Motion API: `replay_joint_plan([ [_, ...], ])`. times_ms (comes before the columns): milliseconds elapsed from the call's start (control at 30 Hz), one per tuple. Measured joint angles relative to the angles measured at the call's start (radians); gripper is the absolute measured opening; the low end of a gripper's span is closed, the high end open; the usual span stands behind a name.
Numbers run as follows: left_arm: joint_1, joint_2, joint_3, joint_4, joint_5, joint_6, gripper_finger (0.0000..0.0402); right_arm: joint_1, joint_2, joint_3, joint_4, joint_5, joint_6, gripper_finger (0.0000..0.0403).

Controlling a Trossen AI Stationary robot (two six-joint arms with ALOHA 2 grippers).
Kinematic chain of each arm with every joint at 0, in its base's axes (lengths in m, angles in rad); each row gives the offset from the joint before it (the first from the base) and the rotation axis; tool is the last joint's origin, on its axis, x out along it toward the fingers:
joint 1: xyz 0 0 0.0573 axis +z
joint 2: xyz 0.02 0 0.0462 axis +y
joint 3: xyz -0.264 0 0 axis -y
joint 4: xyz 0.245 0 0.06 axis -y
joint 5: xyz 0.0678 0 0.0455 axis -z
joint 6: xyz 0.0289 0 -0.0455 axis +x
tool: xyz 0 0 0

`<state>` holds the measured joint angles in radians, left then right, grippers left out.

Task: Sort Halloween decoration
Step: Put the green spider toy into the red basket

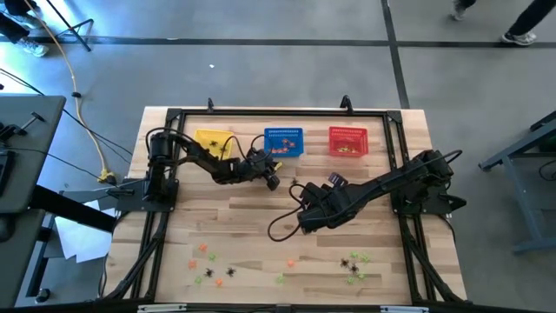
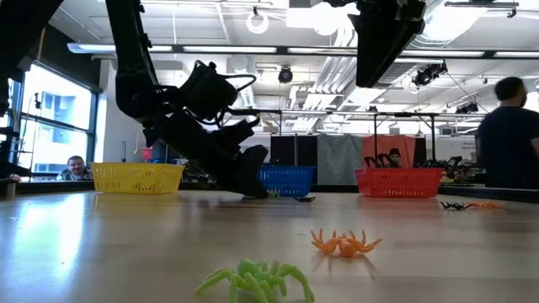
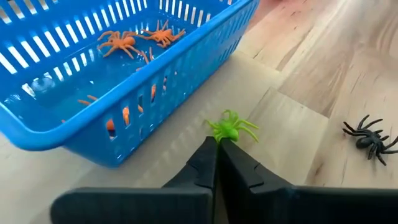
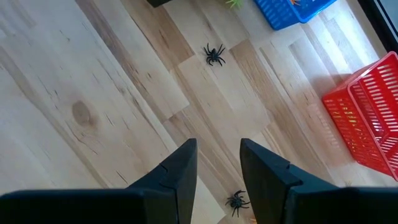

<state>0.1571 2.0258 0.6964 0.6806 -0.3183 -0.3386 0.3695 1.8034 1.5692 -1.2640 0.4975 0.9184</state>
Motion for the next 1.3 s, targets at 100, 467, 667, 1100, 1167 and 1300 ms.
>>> replay_joint_plan([
  [100,-0.009,-0.010,-0.001,0.008,0.006,0.000,0.0000,0.000,0.000,0.000,0.000,0.000,-0.001,0.0117],
  [467,-0.038,-0.085,-0.006,-0.035,0.120,0.009,0.0000,0.000,0.000,0.000,-0.004,0.000,0.001,0.0117],
  [667,-0.069,-0.120,-0.005,-0.028,0.152,0.009,0.0000,0.000,0.000,0.000,-0.004,0.008,-0.002,0.0117],
  [1100,-0.193,-0.318,-0.003,-0.090,0.140,0.102,0.0000,0.015,0.000,-0.029,-0.007,0.231,-0.316,0.0117],
  [1167,-0.215,-0.354,-0.003,-0.119,0.138,0.106,0.0000,0.022,0.000,-0.056,0.008,0.292,-0.397,0.0117],
  [1300,-0.260,-0.399,-0.002,-0.121,0.137,0.114,0.0000,0.024,0.000,-0.113,0.098,0.360,-0.514,0.0117],
])
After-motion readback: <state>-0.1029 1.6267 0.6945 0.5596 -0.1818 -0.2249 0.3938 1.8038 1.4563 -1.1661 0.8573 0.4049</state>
